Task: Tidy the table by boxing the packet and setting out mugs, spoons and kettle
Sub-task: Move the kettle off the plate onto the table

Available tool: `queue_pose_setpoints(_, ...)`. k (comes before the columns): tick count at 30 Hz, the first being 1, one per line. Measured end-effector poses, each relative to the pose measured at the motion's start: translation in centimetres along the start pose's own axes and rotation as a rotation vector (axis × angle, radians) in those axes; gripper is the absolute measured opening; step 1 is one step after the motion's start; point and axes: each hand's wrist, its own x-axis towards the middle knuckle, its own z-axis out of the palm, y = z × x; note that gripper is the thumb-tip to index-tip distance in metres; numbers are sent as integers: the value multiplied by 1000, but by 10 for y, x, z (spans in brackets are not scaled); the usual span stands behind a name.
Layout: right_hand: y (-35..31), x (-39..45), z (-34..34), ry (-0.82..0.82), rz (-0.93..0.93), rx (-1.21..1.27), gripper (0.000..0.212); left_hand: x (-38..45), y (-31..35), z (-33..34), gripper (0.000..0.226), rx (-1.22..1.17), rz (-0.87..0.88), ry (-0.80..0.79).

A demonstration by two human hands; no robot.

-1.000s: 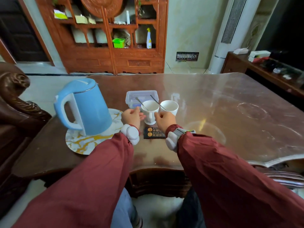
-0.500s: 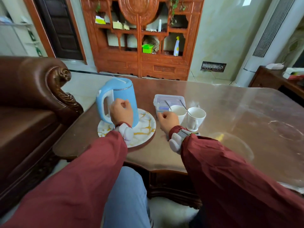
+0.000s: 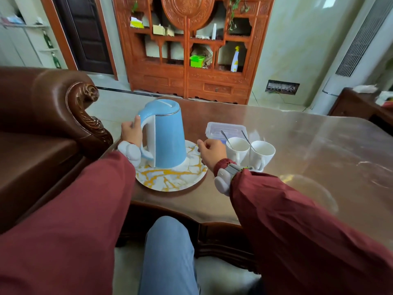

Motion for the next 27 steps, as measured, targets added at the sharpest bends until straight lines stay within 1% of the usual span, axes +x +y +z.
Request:
queue_pose_setpoints(2, 0, -1, 1, 1, 8, -1, 45, -9, -5, 4, 36, -48, -11, 46)
queue_pose_setpoints(5, 2, -1, 2, -3, 20, -7, 46, -27, -12, 13, 30, -58, 31, 114)
queue_pose_setpoints(8, 2, -2, 2, -8, 11, -22, 47, -46, -18, 24, 31, -61, 98, 114)
queue_pose_setpoints(12, 5, -3, 1, 20, -9, -52, 42, -78, -19, 42, 35, 31, 203, 10)
queue_pose_setpoints(14, 7, -2, 1, 46, -17, -73, 42, -90, -14, 53, 34, 21, 267, -59)
queue_pose_setpoints(16, 9, -3, 1, 85, -23, -95, 46, -100, -10, 64, 28, -33, 296, -156)
queue_pose_setpoints(18, 11, -3, 1, 115, 2, -58, 44, -110, -8, 73, 21, -66, 295, -250)
queue_pose_setpoints(20, 15, -1, 1, 141, 44, -10, 39, -115, -9, 78, 19, -48, 332, -278)
queue_pose_setpoints(23, 22, 2, 0, 155, 72, -1, 37, -113, -13, 75, 23, -35, 363, -208)
queue_pose_setpoints(25, 23, 2, 0, 170, 77, 9, 37, -105, -15, 69, 23, -27, 347, -86)
queue_pose_setpoints(27, 22, 1, 2, 191, 89, 52, 37, -92, -17, 63, 20, -41, 295, 51)
